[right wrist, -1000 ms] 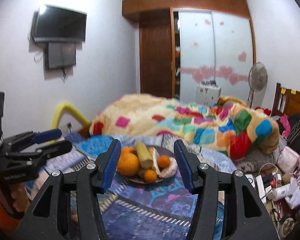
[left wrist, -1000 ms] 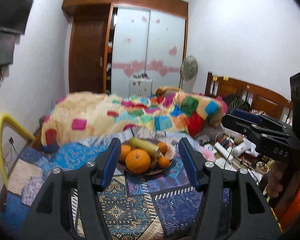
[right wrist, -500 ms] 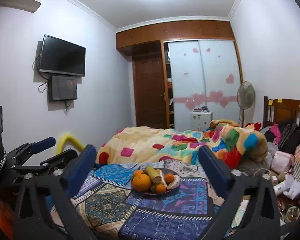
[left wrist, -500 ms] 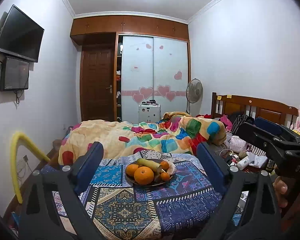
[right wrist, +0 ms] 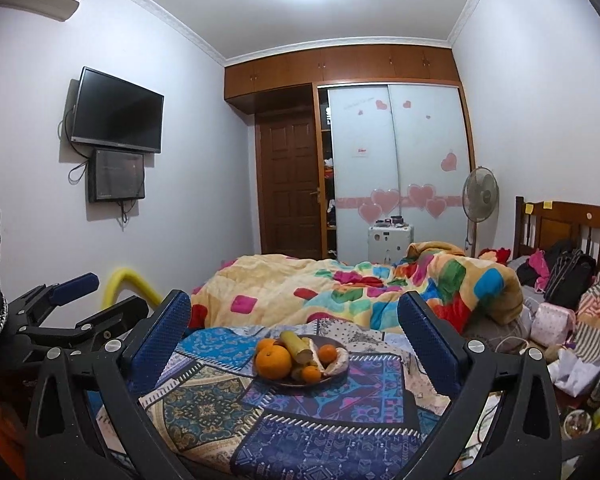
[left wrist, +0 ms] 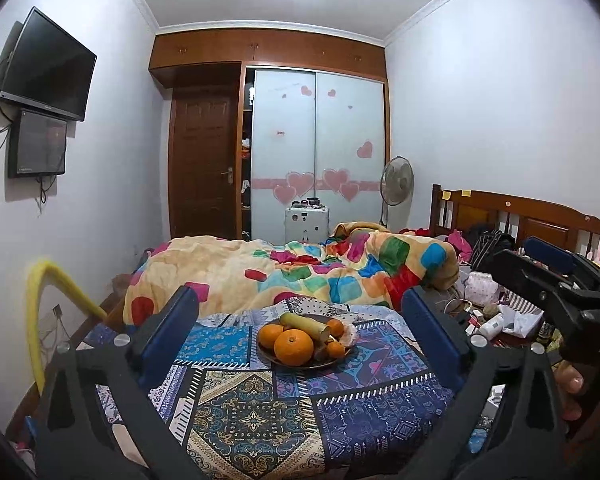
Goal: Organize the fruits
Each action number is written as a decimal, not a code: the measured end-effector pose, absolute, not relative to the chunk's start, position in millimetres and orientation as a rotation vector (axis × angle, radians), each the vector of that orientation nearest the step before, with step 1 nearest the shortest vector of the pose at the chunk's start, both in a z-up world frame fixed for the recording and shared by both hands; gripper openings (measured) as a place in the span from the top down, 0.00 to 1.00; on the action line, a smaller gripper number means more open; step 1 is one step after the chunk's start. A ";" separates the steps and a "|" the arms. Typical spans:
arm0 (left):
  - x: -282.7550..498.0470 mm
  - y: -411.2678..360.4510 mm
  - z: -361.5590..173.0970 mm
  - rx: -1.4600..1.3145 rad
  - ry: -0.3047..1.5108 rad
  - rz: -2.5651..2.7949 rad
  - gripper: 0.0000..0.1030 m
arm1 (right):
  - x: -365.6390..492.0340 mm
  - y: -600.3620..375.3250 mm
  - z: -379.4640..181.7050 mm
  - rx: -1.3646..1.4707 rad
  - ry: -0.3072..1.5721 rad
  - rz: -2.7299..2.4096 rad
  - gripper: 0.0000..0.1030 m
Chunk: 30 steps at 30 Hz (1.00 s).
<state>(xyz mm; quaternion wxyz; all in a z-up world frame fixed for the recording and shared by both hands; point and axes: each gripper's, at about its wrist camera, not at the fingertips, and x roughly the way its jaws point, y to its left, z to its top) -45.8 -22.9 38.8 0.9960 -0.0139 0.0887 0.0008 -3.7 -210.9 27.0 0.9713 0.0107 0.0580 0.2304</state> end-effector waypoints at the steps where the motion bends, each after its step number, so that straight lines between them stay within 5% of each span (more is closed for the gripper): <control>1: -45.4 -22.3 38.4 -0.030 0.180 0.000 0.00 | -3.6 -210.0 26.8 0.018 0.118 0.467 0.00; 30: -39.5 -17.2 35.3 -0.041 0.189 0.006 0.00 | -5.3 -206.0 26.7 0.017 0.123 0.474 0.00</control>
